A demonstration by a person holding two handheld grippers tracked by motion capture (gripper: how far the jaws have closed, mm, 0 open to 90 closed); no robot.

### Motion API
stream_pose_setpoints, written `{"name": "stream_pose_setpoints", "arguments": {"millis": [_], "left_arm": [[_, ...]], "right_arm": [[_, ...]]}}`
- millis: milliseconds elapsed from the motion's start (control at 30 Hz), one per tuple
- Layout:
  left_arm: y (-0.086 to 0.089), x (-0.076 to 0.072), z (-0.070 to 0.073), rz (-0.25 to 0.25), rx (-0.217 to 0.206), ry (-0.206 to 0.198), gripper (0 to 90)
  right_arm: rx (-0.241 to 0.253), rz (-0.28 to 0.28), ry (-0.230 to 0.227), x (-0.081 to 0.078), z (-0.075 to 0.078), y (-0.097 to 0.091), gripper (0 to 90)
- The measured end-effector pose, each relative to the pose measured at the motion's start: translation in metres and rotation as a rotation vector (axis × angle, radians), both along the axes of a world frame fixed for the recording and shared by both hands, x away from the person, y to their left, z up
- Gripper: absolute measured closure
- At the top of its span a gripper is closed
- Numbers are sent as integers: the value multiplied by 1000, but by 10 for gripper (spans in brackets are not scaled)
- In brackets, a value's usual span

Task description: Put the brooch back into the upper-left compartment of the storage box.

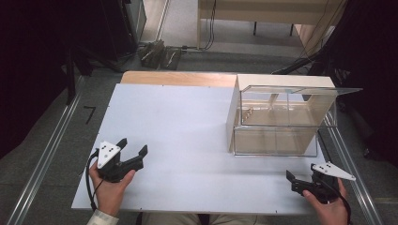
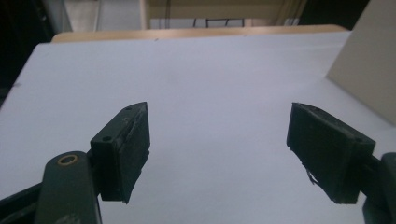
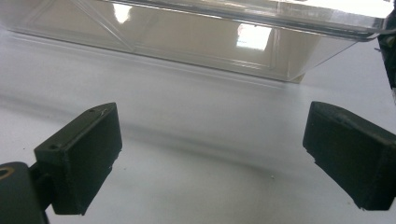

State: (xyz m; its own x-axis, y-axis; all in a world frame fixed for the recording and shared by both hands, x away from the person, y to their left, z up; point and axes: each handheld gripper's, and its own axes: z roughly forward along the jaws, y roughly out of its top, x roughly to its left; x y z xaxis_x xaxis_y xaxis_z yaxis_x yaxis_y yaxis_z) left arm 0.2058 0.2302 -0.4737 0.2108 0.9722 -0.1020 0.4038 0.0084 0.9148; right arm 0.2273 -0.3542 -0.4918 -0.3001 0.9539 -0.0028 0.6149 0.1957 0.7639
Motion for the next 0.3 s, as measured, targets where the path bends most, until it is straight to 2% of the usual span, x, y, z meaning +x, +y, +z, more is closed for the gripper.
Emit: {"name": "stream_pose_setpoints", "arguments": {"millis": [133,233,300], "left_arm": [[22,-7,-10,56,-10,42,216],[28,-10,-14,78,9,56,215],[31,-9,-16,90,0,72,203]], "right_arm": [[-2,-1,1,0,0,0,31],[-4,-2,2,0,0,0,31],[-7,-7,5,1,-1,0,30]]}}
